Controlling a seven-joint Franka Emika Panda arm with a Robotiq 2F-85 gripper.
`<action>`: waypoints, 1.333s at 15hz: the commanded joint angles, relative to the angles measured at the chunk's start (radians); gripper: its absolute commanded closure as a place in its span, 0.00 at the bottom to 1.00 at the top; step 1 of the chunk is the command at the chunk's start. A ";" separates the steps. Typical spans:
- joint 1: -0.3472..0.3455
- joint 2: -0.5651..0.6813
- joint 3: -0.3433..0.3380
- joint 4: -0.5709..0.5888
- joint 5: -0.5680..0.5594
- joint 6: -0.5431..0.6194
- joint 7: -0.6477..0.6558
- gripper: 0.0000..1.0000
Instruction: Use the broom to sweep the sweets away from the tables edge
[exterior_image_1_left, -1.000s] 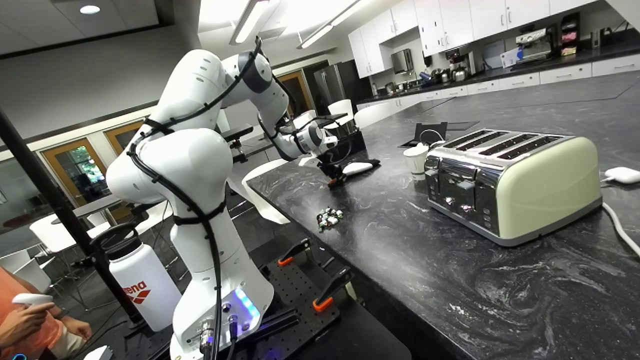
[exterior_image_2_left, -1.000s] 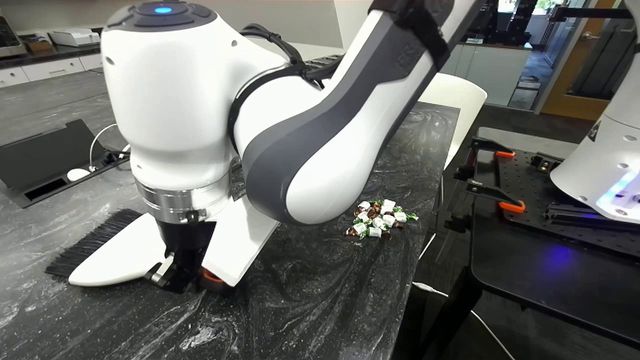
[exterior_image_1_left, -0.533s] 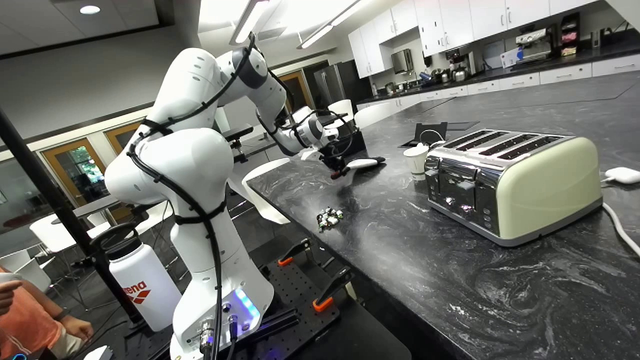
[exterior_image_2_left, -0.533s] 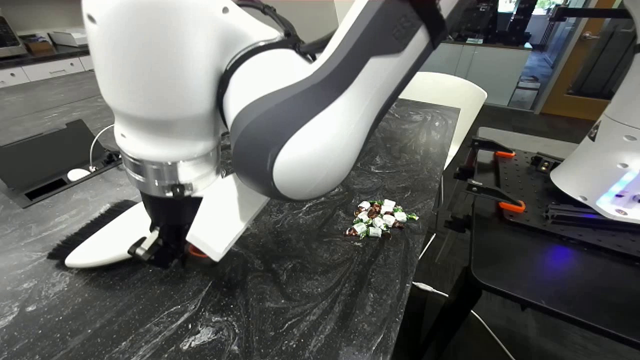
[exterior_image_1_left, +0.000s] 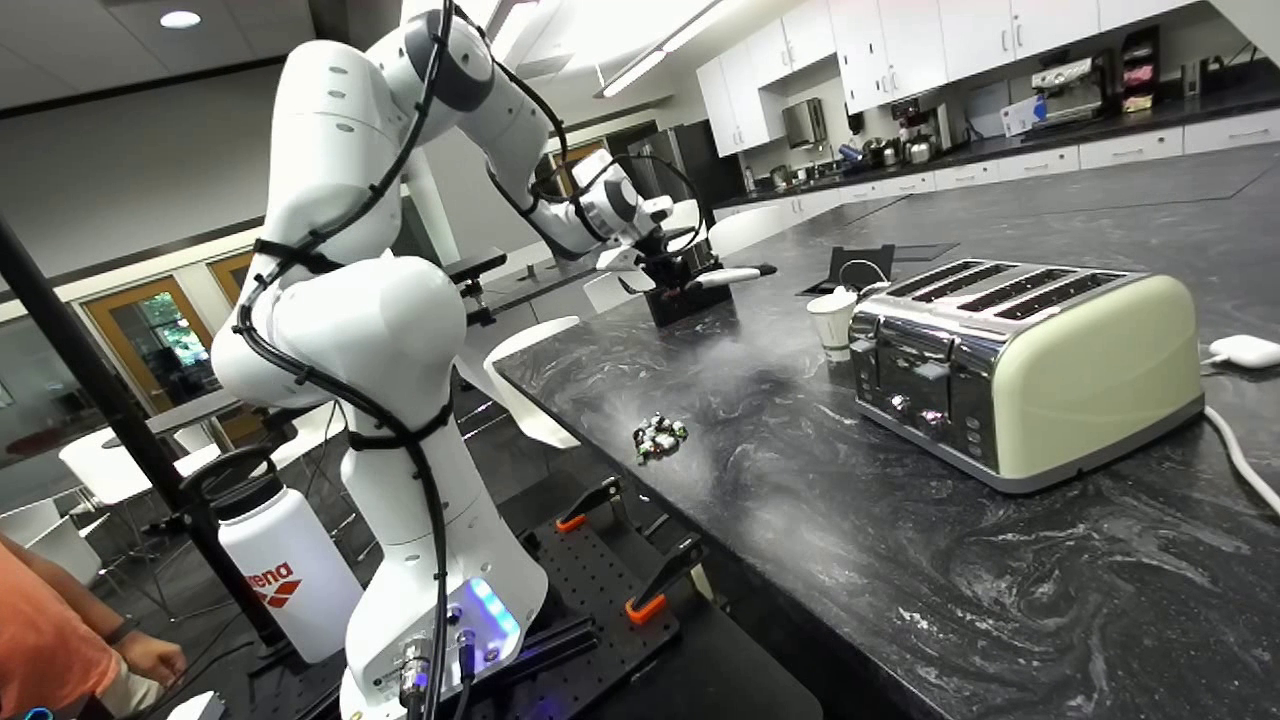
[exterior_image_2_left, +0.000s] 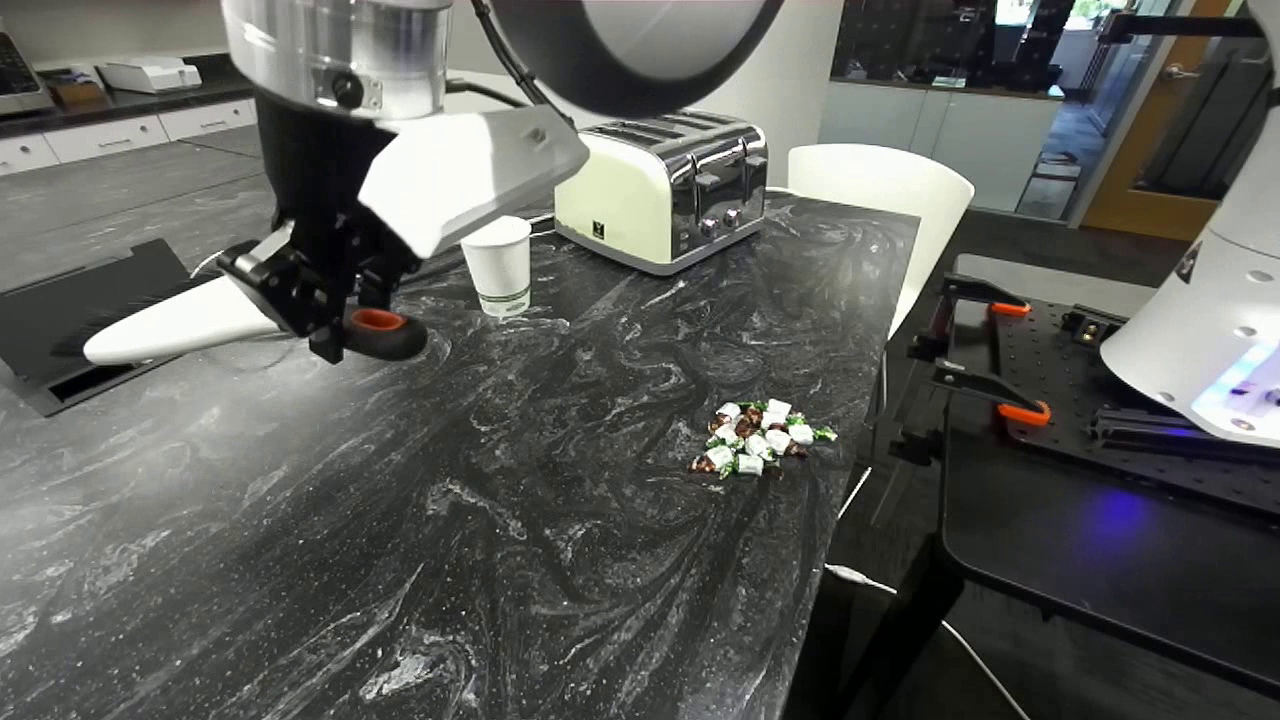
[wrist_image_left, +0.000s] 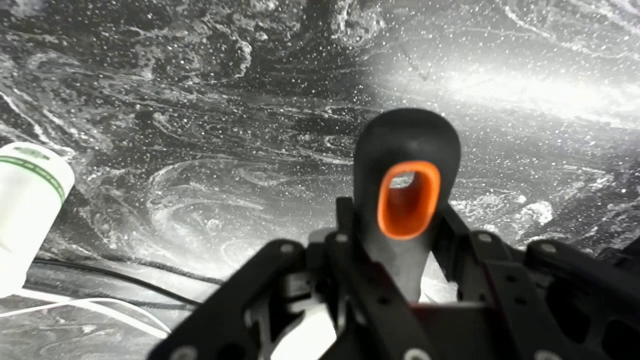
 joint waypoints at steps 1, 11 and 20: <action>-0.074 -0.189 0.083 -0.184 0.005 -0.031 -0.113 0.86; -0.329 -0.403 0.399 -0.393 0.208 -0.056 -0.535 0.61; -0.346 -0.399 0.394 -0.413 0.071 -0.065 -0.692 0.86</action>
